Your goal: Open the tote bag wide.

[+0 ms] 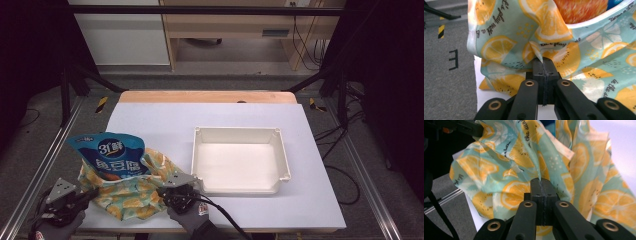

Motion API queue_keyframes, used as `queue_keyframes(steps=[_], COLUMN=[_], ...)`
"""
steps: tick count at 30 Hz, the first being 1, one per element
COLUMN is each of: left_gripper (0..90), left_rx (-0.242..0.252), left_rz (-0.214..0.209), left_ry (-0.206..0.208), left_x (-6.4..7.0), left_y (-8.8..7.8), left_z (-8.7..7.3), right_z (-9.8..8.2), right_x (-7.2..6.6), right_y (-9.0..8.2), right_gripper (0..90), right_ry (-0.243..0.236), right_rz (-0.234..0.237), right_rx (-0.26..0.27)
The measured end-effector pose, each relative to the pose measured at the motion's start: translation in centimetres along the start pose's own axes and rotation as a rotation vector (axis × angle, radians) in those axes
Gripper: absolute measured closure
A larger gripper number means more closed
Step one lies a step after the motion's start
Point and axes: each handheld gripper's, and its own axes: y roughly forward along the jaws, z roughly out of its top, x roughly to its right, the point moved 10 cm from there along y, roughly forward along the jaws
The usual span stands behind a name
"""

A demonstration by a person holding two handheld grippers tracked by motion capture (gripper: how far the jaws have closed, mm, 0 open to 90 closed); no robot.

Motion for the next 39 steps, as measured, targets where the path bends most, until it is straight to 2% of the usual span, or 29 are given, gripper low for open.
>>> queue_keyframes(steps=[7, 17, 22, 27, 31, 35, 39], left_gripper=[89.8, 89.8, 89.7, 89.7, 89.7, 89.6, 89.6], left_rx=[-0.059, -0.109, -0.124, -0.131, -0.137, -0.143, -0.142], left_rz=[0.011, 0.004, -0.011, -0.023, -0.027, -0.029, -0.034], left_ry=[0.014, 0.010, 0.006, -0.004, -0.002, 0.002, -0.001], left_x=[-0.2, -0.4, -0.2, -0.2, -0.1, -0.1, 0.0], left_y=[0.7, 1.5, 1.9, 2.1, 2.2, 2.3, 2.4], left_z=[-1.0, -2.0, -2.3, -2.5, -2.6, -2.6, -2.6], right_z=[-1.3, -2.4, -2.6, -1.1, 1.1, 3.8, 5.9], right_x=[-0.1, -0.3, -0.4, -0.8, -1.1, -1.5, -1.2], right_y=[0.8, 1.7, 1.9, 0.6, -1.1, -2.5, -1.9], right_gripper=[90.0, 89.3, 83.0, 70.5, 67.3, 69.7, 82.1], right_ry=[0.008, 0.007, 0.012, 0.006, -0.008, -0.019, -0.024], right_rz=[0.002, -0.001, 0.000, 0.024, 0.031, 0.027, -0.025], right_rx=[-0.040, -0.077, -0.077, -0.017, 0.056, 0.128, 0.163])
